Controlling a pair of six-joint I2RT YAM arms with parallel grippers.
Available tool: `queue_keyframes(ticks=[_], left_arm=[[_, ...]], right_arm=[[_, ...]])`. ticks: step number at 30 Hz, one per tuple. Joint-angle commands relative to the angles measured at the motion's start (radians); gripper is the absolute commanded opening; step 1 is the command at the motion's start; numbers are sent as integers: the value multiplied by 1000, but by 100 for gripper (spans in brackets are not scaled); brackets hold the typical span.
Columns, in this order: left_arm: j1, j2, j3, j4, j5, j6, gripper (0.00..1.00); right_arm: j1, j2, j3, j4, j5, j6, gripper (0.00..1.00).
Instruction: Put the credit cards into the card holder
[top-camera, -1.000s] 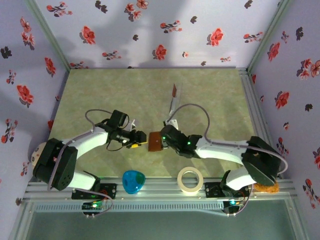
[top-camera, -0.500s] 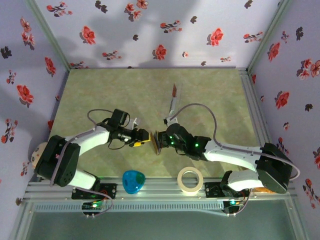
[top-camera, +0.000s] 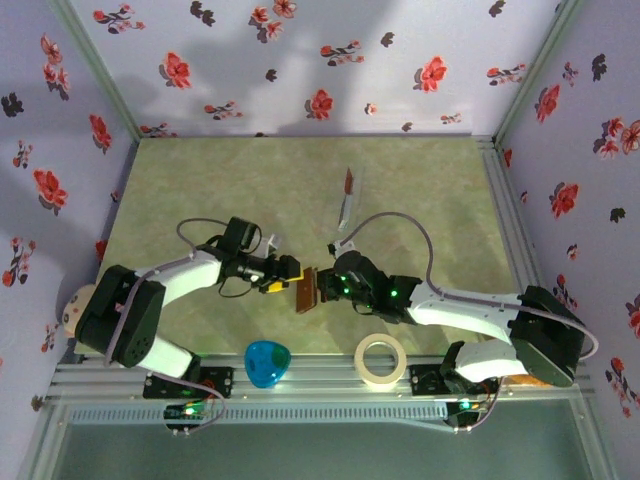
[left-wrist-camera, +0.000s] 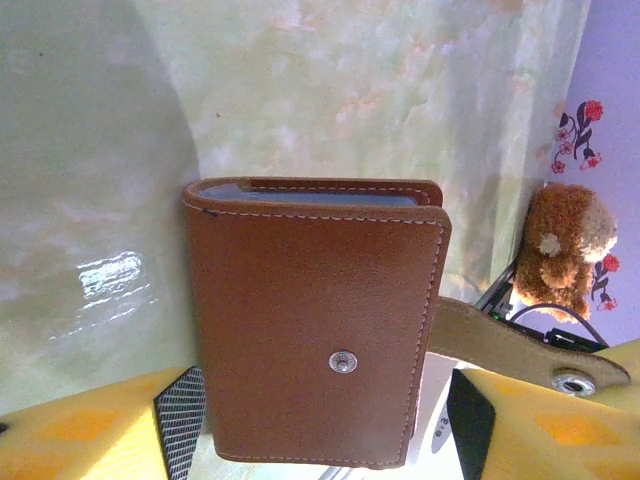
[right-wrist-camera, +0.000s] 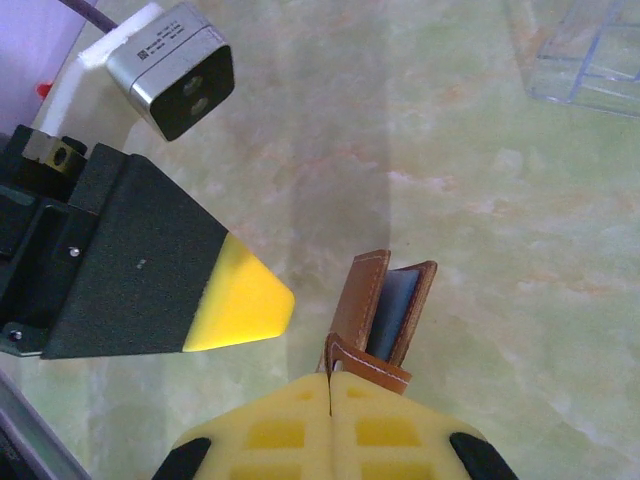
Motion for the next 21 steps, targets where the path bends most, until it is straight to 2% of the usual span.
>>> queue_keyframes(ticks=[1, 13, 15, 19, 21], left_arm=[[8, -1, -2, 13, 24, -13, 69], [7, 28, 17, -14, 15, 5, 67], [8, 41, 15, -13, 12, 15, 63], [8, 54, 28, -75, -31, 55, 42], [8, 44, 27, -99, -61, 70, 39]], right_arm=[[-1, -24, 3, 46, -31, 17, 0], [-2, -7, 19, 93, -81, 28, 0], [-3, 2, 18, 96, -90, 29, 0], [-2, 2, 8, 90, -84, 37, 0], [-2, -10, 3, 82, -78, 38, 0]])
